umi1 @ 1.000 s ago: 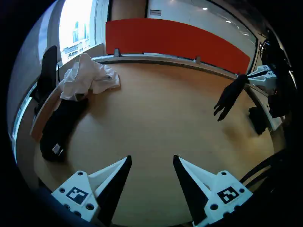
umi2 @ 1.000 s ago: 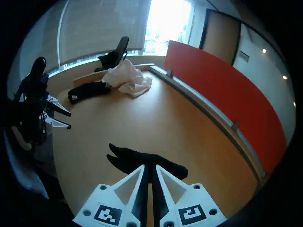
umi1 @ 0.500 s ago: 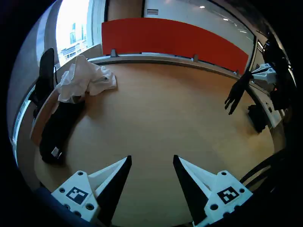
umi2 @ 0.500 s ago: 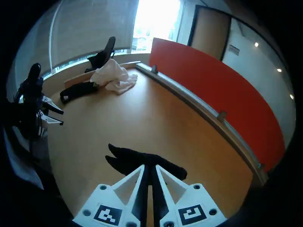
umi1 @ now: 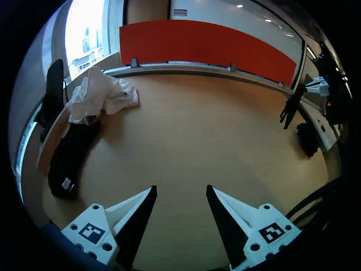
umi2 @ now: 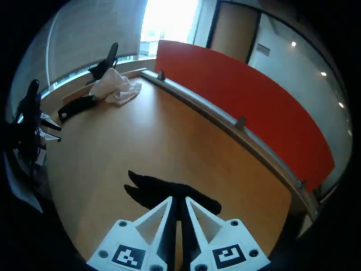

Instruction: Fold towel

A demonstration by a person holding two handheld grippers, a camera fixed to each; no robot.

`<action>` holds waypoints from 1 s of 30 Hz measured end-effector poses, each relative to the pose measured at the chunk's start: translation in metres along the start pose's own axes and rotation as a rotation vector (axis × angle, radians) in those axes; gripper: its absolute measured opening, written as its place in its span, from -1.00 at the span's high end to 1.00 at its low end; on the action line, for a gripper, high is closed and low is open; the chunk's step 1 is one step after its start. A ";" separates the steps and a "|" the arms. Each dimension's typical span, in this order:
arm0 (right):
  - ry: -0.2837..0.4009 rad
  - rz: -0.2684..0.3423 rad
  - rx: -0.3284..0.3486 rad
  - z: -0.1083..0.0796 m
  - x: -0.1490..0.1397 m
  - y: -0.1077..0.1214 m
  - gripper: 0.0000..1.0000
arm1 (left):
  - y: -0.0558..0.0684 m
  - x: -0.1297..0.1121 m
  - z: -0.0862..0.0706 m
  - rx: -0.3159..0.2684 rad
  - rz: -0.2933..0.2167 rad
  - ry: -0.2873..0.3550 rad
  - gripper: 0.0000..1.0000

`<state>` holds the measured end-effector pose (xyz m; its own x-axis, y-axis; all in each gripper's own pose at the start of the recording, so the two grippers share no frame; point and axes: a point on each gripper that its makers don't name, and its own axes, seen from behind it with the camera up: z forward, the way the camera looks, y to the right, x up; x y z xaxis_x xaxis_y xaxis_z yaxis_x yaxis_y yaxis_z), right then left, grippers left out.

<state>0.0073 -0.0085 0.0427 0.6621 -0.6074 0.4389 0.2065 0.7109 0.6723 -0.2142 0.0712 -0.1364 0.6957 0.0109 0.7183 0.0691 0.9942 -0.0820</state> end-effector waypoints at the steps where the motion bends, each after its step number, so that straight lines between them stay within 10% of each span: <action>1: -0.005 0.003 -0.008 -0.002 -0.003 0.007 0.91 | 0.000 0.000 0.001 0.000 0.000 -0.001 -0.61; 30: -0.120 0.090 -0.169 -0.043 -0.076 0.134 0.91 | 0.013 0.010 0.012 0.000 0.031 -0.016 -0.61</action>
<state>0.0152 0.1482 0.0734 0.5946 -0.5699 0.5672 0.2750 0.8070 0.5225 -0.2147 0.0858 -0.1221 0.6861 0.0430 0.7263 0.0476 0.9935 -0.1038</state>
